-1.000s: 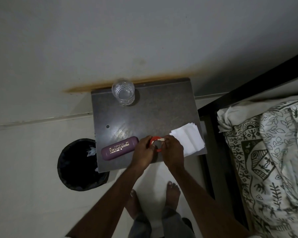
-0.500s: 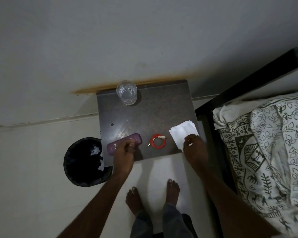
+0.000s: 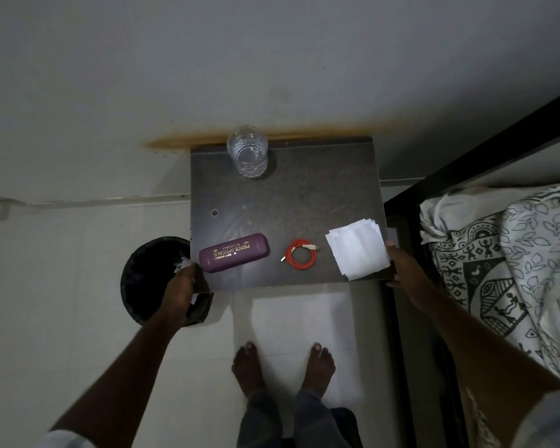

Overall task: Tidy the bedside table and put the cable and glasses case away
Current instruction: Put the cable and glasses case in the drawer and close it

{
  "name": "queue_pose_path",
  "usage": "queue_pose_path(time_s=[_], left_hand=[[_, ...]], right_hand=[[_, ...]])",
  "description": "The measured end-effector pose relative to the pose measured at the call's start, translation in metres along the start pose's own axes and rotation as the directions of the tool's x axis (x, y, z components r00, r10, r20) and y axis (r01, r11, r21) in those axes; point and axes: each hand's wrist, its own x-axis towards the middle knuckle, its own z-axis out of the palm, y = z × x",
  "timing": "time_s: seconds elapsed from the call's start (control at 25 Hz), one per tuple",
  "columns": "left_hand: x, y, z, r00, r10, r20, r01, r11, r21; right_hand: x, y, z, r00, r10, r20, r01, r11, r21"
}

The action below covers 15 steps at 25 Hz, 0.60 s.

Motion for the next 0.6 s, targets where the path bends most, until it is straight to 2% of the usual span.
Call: queue_pose_path(time_s=[0.08,0.2,0.4,0.6], left_hand=[[-0.001,-0.006,0.0,1.0,0.026,-0.005,-0.026,1.0,0.009],[-0.004,-0.02,0.004,0.997,-0.014,-0.082,0.01,0.999,-0.048],[-0.006,-0.029,0.008,0.994,0.026,-0.107,-0.04,0.991,-0.124],[-0.009,-0.036,-0.001,0.993,0.045,-0.113,-0.051,0.997,-0.057]], right_hand=[[-0.001,0.004,-0.006,0.998,0.052,0.044,-0.052,0.999,0.0],[-0.008,0.007,-0.01,0.998,0.022,0.067,-0.024,0.999,0.036],[-0.016,0.016,-0.009,0.998,-0.027,0.06,0.02,0.993,0.117],[-0.028,0.037,-0.01,0.998,-0.046,0.05,0.037,0.985,0.166]])
